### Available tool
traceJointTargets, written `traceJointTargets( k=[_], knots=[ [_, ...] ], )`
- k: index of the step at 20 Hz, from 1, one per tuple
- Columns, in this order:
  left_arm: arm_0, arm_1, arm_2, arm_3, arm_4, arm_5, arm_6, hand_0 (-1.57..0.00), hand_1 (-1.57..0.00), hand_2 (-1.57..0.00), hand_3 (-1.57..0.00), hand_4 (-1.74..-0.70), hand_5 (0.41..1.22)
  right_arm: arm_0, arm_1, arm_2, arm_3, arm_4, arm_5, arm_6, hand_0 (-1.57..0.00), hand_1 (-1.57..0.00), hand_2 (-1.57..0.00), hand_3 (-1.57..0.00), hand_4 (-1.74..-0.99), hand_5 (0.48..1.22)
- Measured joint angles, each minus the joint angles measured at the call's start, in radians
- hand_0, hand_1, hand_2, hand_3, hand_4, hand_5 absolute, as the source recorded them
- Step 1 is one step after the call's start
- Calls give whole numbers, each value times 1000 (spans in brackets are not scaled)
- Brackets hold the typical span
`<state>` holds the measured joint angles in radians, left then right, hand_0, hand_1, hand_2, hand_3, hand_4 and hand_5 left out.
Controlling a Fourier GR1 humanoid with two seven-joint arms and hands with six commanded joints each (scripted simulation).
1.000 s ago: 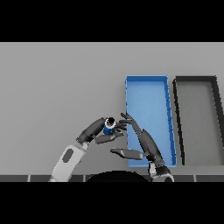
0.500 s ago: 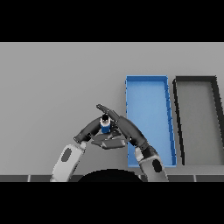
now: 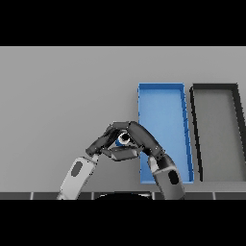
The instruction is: Pick up the blue pipe and place it into the blue bin.
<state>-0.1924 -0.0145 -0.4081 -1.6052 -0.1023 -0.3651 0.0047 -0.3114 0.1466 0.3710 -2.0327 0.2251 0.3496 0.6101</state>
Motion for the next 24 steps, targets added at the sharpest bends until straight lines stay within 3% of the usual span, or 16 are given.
traceJointTargets(
  k=[2,3,5,6,7,10,15,16,17,18,20,23,24],
  knots=[
    [10,-17,-2,0,-4,7,-6,-1571,-1571,-1571,-1523,-1677,1221,-12,23,2,20,-2,-9,-1,-1215,-1215,-1233,-1021,-1581,650],
    [-6,-27,15,8,13,-2,-8,-1571,-1571,-1571,-1532,-1690,1221,-7,38,8,24,-6,-23,-7,-1286,-1287,-1300,-1102,-1606,765],
    [15,-49,13,8,28,-9,-31,-1571,-1571,-1571,-1490,-1707,1221,-10,35,6,40,-37,-31,-21,-1389,-1389,-1398,-1250,-1648,929],
    [8,-50,21,0,29,-15,6,-1571,-1571,-1571,-1464,-1713,1221,-8,21,3,45,-39,-38,-53,-1425,-1425,-1432,-1304,-1665,987],
    [12,-53,24,-5,38,-26,-11,-1571,-1571,-1571,-1441,-1718,1221,-13,19,19,33,-35,-43,-32,-1454,-1454,-1460,-1357,-1680,1034],
    [6,-50,34,0,30,-36,-13,-1571,-1571,-1571,-1433,-1728,1221,-4,10,51,43,-20,-55,-67,-1511,-1511,-1514,-1462,-1710,1125],
    [5,-48,38,-3,4,-28,-57,-1571,-1571,-1571,-1454,-1724,1221,0,16,52,44,-2,-111,-103,-1551,-1551,-1552,-1535,-1731,1190],
    [8,-45,31,-16,-28,-2,-61,-1462,-1342,-1293,-1166,-1599,1221,-2,12,54,43,1,-118,-119,-1555,-1555,-1556,-1542,-1733,1196],
    [6,-35,33,-12,-55,1,-75,-1169,-1073,-1034,-933,-1475,1221,-1,13,63,45,14,-123,-113,-1558,-1558,-1559,-1548,-1734,1201],
    [3,-31,35,-11,-58,-22,-50,-935,-858,-827,-746,-1372,1221,-9,14,63,55,24,-126,-106,-1561,-1561,-1561,-1553,-1736,1205],
    [2,-21,33,3,-68,-77,-79,-598,-549,-529,-477,-1206,1221,0,26,80,39,32,-122,-57,-1565,-1565,-1565,-1559,-1738,1211],
    [7,-20,44,-6,-102,-97,-43,-306,-281,-270,-244,-1047,938,3,34,94,41,66,-139,-43,-1568,-1568,-1568,-1565,-1739,1216],
    [9,-26,52,-6,-93,-94,-2,-244,-224,-216,-195,-1017,848,-6,41,94,39,75,-143,-65,-1568,-1568,-1569,-1566,-1740,1217]
  ],
)
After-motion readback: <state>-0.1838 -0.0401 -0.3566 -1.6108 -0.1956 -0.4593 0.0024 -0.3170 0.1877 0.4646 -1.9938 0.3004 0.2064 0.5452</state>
